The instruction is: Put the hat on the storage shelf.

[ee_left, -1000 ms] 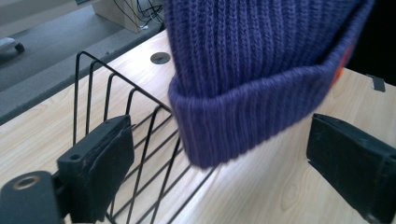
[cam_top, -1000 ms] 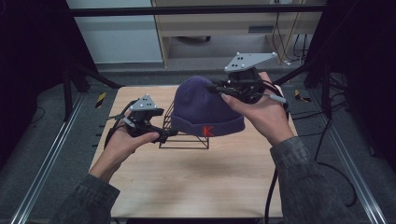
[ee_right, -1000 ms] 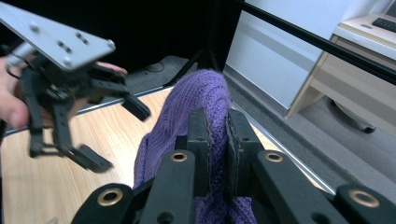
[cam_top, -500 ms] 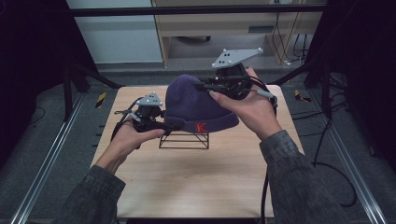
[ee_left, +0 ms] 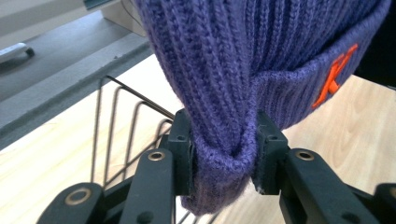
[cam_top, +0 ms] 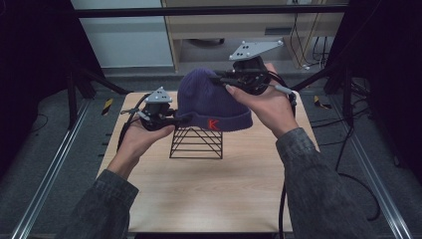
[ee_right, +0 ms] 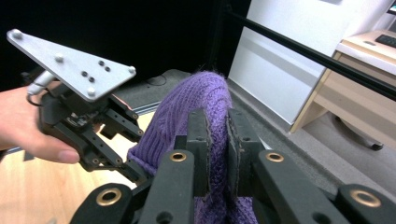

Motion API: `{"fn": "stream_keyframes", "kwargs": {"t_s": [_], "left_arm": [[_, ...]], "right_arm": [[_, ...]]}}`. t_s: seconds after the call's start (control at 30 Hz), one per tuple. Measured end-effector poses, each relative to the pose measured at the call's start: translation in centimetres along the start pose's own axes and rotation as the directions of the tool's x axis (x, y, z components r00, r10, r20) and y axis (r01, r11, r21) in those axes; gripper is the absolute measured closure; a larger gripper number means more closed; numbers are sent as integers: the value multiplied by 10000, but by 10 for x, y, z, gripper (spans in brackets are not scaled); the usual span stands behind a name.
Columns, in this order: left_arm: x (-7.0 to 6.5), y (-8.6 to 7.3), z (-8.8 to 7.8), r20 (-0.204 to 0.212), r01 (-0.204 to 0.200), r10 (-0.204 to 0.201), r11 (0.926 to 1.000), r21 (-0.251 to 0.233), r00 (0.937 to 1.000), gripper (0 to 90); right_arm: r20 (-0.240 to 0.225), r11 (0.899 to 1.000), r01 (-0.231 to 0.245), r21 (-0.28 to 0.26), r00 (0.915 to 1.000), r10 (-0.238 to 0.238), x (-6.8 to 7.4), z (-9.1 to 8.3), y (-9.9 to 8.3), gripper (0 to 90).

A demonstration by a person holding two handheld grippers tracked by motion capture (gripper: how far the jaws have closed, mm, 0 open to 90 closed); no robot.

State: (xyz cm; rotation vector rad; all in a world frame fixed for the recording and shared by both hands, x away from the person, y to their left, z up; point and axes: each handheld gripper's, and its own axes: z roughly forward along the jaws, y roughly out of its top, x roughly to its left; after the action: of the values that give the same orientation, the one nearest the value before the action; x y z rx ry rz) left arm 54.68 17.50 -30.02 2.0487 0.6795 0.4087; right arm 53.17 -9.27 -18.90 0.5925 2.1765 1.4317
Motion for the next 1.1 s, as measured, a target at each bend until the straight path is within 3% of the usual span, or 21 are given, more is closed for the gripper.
{"fn": "stream_keyframes", "kwargs": {"t_s": [0.2,0.37,0.43,0.57,0.8,0.93,1.1], "left_arm": [[9,5,7,-473,25,-25,10000,-7,9989,655],[13,6,13,-831,-257,271,9995,175,9962,655],[17,5,13,-897,-161,175,9997,163,9958,656],[20,2,9,-819,-93,99,9999,76,9966,656],[24,-1,-2,-1041,-206,223,9996,169,9943,651],[30,-12,0,-853,147,-124,9996,259,9963,651],[29,-23,3,-745,100,-63,9987,494,9972,655]], "right_arm": [[101,9998,-176,-83,9998,176,-12,13,-2,811],[157,9993,-365,-37,9992,366,-20,25,-6,808],[251,9994,-354,47,9991,353,-22,29,-8,807],[311,9985,-542,41,9981,541,-25,33,-12,807],[354,9972,-725,185,9968,718,-27,39,-20,803],[310,9966,-697,434,9972,684,-25,46,-27,802],[253,9949,-712,714,9973,695,-24,55,-34,803]]}}
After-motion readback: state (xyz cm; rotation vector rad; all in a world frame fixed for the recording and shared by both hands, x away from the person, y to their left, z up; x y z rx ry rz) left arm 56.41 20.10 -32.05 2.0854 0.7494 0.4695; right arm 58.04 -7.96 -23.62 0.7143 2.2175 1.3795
